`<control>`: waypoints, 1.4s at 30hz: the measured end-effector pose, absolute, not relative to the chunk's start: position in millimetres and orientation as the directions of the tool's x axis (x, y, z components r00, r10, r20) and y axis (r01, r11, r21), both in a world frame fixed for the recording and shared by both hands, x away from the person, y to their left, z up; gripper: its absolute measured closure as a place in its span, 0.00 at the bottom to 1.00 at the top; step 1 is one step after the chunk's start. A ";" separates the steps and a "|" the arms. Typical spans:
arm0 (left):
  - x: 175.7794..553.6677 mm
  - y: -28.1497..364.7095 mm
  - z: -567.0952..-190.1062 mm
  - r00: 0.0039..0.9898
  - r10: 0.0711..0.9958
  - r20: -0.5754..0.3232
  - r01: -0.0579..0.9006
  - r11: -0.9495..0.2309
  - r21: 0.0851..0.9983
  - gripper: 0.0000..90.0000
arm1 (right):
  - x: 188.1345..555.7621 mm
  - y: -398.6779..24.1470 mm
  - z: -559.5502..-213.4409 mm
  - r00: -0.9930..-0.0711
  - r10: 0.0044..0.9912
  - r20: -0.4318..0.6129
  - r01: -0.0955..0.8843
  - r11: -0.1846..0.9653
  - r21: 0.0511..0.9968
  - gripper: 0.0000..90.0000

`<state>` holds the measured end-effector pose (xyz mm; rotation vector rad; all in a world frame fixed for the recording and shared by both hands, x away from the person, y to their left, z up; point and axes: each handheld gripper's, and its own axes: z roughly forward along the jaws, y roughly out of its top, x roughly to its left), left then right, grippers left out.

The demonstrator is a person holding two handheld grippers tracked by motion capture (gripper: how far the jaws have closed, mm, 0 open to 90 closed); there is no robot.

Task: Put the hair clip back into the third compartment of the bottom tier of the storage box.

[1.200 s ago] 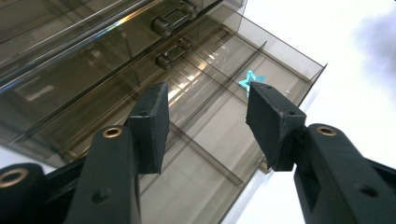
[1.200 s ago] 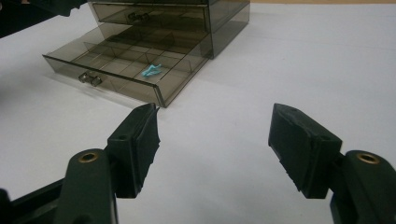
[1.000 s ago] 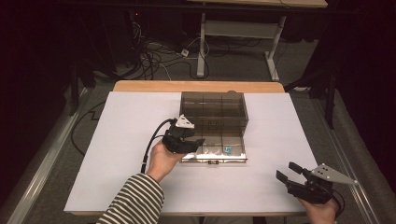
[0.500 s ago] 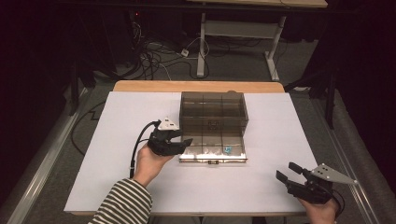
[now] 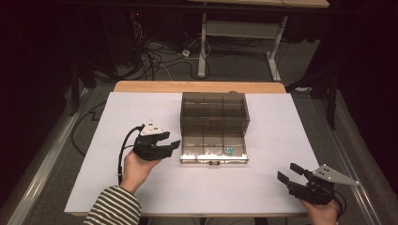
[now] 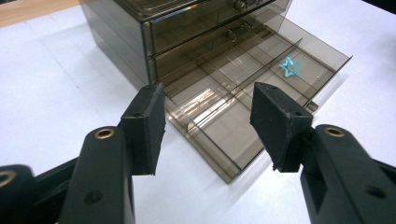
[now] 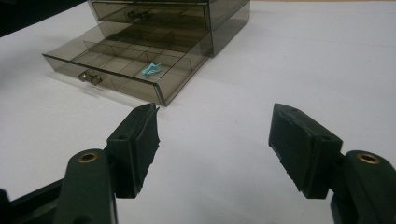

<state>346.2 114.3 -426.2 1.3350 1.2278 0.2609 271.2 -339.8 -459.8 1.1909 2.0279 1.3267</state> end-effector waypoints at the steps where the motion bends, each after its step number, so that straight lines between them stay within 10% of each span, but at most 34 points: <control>1: 345.0 116.3 -426.3 0.409 0.751 -0.518 0.474 0.311 0.824 0.49 | 271.1 -339.9 -459.8 -0.533 0.841 0.093 0.422 0.169 0.891 0.37; 42: 295.5 178.4 -448.3 0.354 0.756 -0.550 0.357 0.434 0.827 0.45 | 270.0 -339.1 -459.9 -0.529 0.844 0.092 0.424 0.169 0.890 0.37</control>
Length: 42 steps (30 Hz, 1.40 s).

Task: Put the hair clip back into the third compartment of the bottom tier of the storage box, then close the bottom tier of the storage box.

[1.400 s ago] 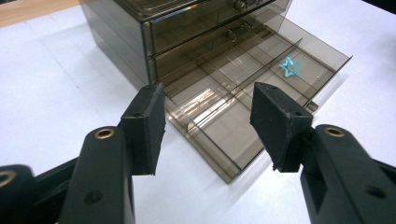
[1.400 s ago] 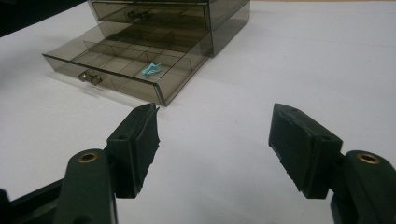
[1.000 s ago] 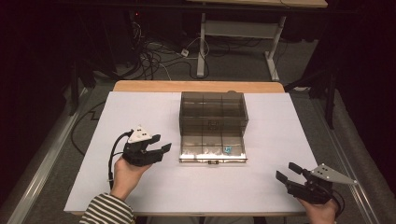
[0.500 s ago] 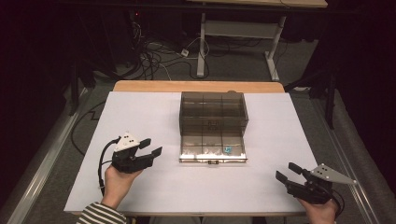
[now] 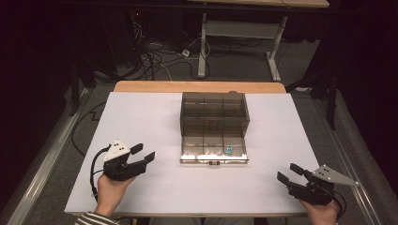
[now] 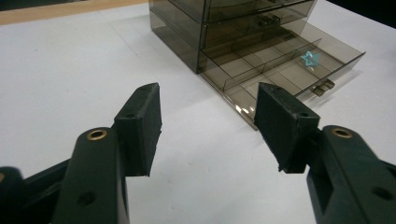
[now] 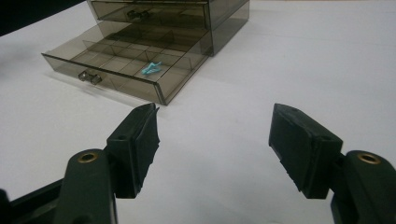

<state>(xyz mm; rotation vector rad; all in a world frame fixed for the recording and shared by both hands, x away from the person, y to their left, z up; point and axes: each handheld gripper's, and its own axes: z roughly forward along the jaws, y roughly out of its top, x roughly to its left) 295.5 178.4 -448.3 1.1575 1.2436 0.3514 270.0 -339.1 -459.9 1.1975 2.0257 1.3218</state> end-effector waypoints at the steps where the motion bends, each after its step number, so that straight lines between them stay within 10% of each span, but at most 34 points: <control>1: 294.1 179.7 -449.0 0.353 0.757 -0.549 0.353 0.436 0.828 0.44 | 270.0 -339.2 -459.9 -0.527 0.845 0.093 0.426 0.168 0.889 0.37; 42: 263.9 156.5 -465.4 0.394 0.741 -0.544 0.389 0.402 0.829 0.44 | 267.0 -315.9 -454.0 -0.581 0.811 0.069 0.382 0.196 0.903 0.42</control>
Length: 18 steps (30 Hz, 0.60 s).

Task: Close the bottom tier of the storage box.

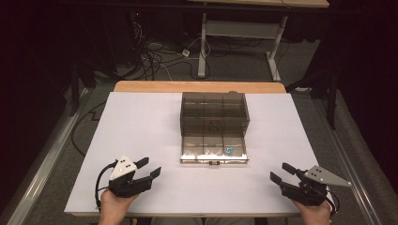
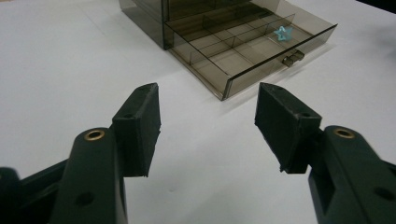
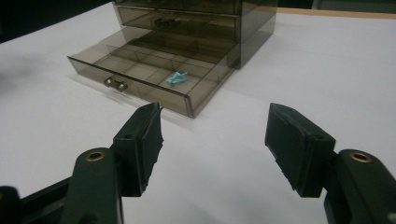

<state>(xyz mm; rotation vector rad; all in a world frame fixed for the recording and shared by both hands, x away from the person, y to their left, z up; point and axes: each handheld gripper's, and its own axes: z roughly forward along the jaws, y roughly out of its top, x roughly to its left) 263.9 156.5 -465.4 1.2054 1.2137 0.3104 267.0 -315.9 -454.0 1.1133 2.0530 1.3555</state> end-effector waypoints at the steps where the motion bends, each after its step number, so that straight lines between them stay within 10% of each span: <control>1: 264.7 155.8 -465.2 0.392 0.744 -0.542 0.385 0.402 0.831 0.44 | 267.4 -314.1 -453.7 -0.584 0.808 0.078 0.387 0.193 0.902 0.42; 18: 279.4 133.2 -461.4 0.399 0.738 -0.544 0.454 0.357 0.817 0.51 | 278.8 -287.1 -450.7 -0.653 0.749 0.115 0.464 0.275 0.842 0.57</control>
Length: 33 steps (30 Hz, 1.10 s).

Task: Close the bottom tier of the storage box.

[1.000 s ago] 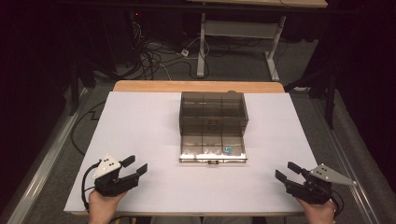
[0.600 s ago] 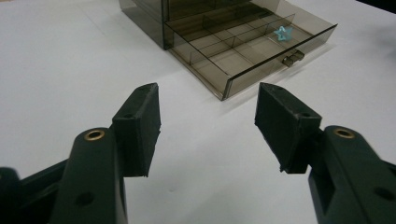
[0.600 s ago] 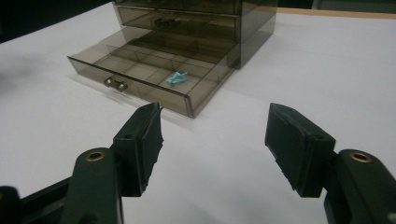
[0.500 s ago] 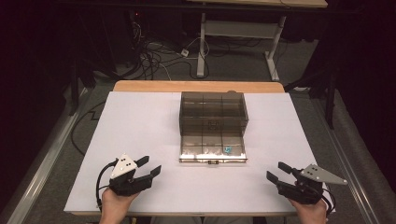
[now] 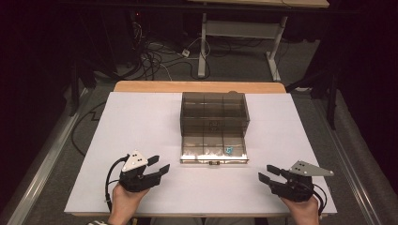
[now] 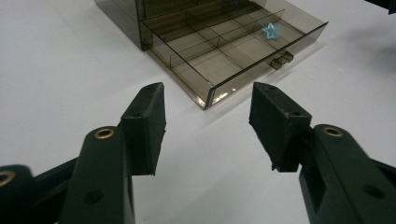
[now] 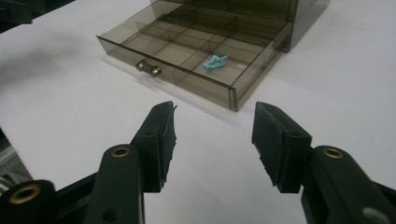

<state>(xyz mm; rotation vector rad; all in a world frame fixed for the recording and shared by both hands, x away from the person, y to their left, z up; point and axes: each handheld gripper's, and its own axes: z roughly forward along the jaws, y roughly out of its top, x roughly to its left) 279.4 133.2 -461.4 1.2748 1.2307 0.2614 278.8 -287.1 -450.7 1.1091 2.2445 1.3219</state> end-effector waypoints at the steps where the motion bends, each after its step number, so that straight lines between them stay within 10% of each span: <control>1: 280.7 131.5 -461.4 0.397 0.739 -0.544 0.460 0.352 0.815 0.52 | 279.4 -285.8 -450.4 -0.660 0.742 0.117 0.466 0.281 0.839 0.59; 18: 298.6 108.5 -468.3 0.418 0.757 -0.503 0.570 0.212 0.794 0.80 | 302.1 -268.2 -454.7 -0.691 0.709 0.143 0.531 0.363 0.765 0.92; 33: 315.9 93.8 -478.3 0.386 0.786 -0.483 0.635 0.153 0.757 0.96 | 321.9 -256.8 -458.2 -0.686 0.715 0.132 0.568 0.414 0.711 1.00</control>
